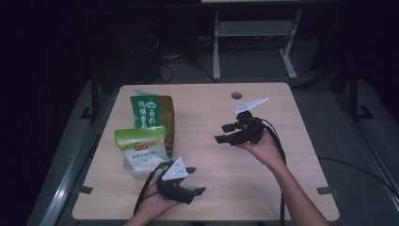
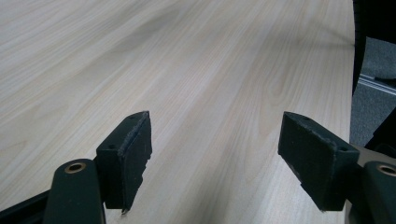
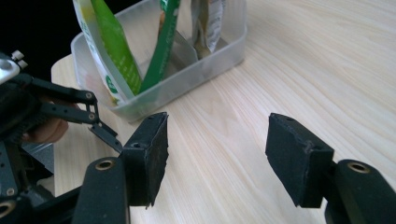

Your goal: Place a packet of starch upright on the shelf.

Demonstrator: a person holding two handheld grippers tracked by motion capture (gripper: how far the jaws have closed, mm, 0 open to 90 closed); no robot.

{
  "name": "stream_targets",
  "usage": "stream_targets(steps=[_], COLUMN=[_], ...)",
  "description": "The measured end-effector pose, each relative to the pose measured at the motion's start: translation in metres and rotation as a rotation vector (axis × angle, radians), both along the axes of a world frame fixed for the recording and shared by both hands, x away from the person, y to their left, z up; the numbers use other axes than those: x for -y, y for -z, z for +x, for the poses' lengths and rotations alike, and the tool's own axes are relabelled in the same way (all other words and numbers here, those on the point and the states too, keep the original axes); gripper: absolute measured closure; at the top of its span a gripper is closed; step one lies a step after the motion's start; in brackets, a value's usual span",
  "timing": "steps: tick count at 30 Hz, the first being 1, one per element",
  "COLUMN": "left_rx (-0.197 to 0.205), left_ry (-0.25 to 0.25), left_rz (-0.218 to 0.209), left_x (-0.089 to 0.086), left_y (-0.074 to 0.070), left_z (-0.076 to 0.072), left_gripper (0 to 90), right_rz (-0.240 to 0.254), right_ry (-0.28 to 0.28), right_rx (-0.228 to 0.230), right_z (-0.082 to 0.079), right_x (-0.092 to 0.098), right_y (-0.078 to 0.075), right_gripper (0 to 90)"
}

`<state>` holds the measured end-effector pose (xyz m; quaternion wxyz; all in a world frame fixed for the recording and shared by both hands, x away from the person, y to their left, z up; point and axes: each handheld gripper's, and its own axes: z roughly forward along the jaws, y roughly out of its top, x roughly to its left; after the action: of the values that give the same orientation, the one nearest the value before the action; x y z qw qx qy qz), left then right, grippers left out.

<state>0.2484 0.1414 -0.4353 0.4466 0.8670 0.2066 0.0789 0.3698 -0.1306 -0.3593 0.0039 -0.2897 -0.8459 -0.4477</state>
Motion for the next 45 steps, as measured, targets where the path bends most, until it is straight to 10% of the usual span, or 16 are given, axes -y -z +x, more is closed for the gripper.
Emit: stream_targets(steps=[45], left_rx=[-0.001], left_ry=[-0.009], left_rz=[0.002], left_x=[-0.001], left_y=[0.003], left_z=[0.000], left_gripper=[25.4], right_rz=[0.006], right_ry=[0.170], right_rx=[-0.091], right_z=[-0.040], right_x=[0.099], right_y=[0.054], right_gripper=[33.6])
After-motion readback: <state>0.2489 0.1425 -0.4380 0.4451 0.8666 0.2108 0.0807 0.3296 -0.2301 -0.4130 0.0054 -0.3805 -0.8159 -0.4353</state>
